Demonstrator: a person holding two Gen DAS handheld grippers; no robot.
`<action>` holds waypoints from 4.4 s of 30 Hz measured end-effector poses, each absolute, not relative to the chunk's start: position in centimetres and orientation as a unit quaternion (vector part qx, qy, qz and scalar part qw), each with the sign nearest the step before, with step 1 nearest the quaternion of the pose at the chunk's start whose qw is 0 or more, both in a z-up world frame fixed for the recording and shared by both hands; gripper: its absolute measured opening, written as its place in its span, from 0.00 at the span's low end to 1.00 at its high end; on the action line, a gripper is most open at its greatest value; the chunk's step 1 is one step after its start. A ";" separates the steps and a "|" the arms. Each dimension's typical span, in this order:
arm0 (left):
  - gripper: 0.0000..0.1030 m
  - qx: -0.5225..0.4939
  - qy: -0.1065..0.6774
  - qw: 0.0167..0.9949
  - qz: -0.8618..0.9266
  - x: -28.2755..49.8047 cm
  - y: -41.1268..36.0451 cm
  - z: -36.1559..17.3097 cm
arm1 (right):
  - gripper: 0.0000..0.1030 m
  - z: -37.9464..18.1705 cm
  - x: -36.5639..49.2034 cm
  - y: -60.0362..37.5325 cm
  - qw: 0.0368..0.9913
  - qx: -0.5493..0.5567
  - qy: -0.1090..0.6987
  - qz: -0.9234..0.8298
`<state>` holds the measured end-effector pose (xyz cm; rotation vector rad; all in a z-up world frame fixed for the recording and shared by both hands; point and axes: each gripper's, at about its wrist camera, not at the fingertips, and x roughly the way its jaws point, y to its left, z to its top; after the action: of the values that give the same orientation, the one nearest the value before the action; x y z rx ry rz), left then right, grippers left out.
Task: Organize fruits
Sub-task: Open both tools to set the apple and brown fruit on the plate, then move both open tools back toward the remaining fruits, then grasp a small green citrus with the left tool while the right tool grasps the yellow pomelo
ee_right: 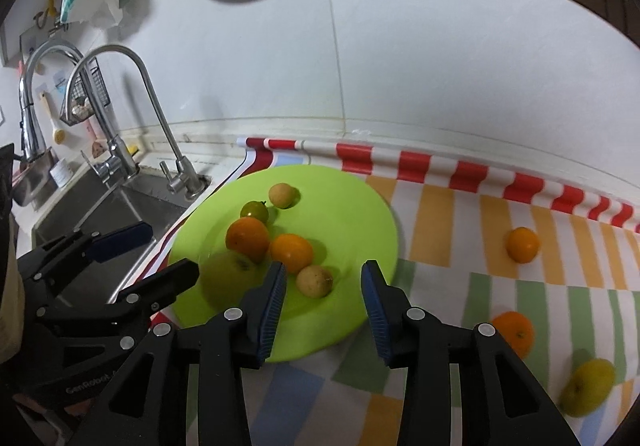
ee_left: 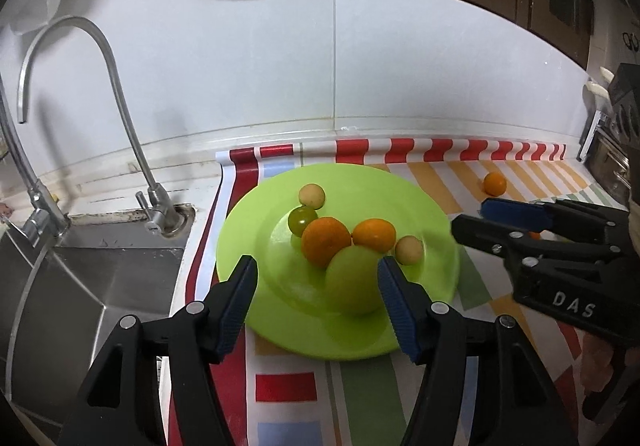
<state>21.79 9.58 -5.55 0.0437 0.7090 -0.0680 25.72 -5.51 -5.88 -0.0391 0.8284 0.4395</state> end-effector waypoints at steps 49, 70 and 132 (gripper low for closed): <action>0.79 0.077 0.279 0.947 -0.141 12.3 -2.4 -1.4 | 0.60 -0.5 13.0 -19.6 0.936 0.005 0.347 0.053; 0.78 0.109 0.311 0.921 -0.209 18.0 -7.4 -5.4 | 0.60 -5.2 16.7 -24.3 0.918 0.032 0.395 0.007; 0.29 0.118 0.355 0.884 -0.280 21.4 -11.9 -7.6 | 0.48 -7.7 19.3 -26.4 0.909 0.031 0.416 0.013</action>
<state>21.39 -11.95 -7.61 0.2452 0.7391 -0.5820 19.29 -26.37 -7.75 0.0645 0.8590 0.0276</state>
